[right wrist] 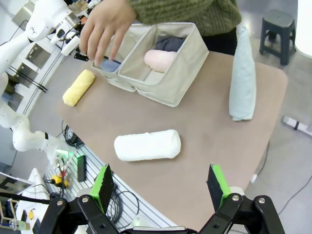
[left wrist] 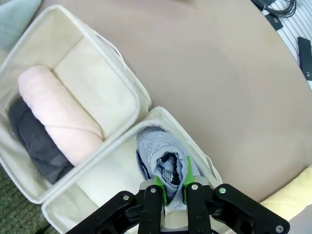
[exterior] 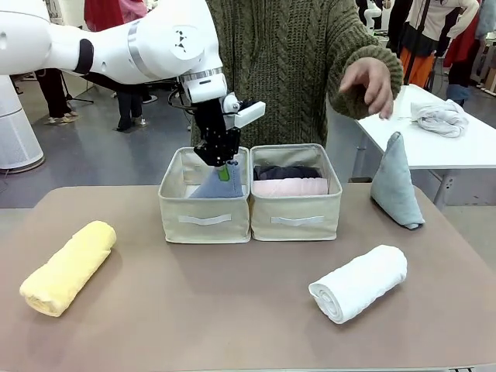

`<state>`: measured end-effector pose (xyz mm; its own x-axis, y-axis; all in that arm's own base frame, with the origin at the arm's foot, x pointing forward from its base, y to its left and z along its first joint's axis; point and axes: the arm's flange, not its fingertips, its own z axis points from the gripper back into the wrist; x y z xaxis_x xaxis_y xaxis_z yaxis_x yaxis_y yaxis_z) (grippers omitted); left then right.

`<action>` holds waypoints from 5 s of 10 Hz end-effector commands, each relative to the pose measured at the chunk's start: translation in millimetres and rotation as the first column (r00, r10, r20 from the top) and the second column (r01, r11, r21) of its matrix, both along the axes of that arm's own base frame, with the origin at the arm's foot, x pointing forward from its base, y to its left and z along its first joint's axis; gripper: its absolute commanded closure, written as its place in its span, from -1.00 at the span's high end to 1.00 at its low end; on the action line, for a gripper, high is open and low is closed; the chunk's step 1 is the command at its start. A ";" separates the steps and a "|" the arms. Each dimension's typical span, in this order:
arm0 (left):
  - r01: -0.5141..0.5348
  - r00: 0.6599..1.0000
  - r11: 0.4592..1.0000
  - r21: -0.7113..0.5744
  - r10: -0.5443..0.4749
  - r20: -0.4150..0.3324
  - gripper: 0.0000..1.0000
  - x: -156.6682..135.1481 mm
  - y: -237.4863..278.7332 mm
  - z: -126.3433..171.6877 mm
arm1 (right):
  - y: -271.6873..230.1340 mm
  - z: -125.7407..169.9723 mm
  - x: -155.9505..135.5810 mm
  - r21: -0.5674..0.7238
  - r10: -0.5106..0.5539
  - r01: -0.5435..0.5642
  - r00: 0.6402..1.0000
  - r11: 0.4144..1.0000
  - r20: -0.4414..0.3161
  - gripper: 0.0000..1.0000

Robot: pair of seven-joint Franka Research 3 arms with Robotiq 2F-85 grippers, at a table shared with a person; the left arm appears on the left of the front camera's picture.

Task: Sort the towels based on their folding style.
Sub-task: Pick up one triangle-folded towel and place it in the left Fabric basket, then pick up another triangle-folded towel from the table and place it in the left Fabric basket.

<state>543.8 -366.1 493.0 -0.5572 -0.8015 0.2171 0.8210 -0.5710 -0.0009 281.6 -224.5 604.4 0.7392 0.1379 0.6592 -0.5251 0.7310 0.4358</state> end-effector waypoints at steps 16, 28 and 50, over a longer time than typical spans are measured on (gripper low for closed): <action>-0.253 0.967 0.963 0.097 0.248 0.064 1.00 3.7 -5.7 -25.8 | 1.0 0.0 0.2 0.017 0.009 -0.009 1.000 1.000 0.012 1.00; -0.376 0.926 0.890 -0.259 0.373 -0.062 1.00 -68.7 210.6 124.4 | 1.0 0.0 0.2 0.017 0.009 -0.009 1.000 1.000 0.012 1.00; -0.624 0.765 0.378 -0.684 0.472 -0.438 1.00 -137.0 624.9 110.0 | 1.0 0.0 0.2 0.017 0.009 -0.009 1.000 1.000 0.012 1.00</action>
<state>392.1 240.2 597.1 0.0480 -0.4223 0.9052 0.9770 0.2084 0.0455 280.7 -225.4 604.2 0.7407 0.1357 0.6580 -0.5224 0.7322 0.4370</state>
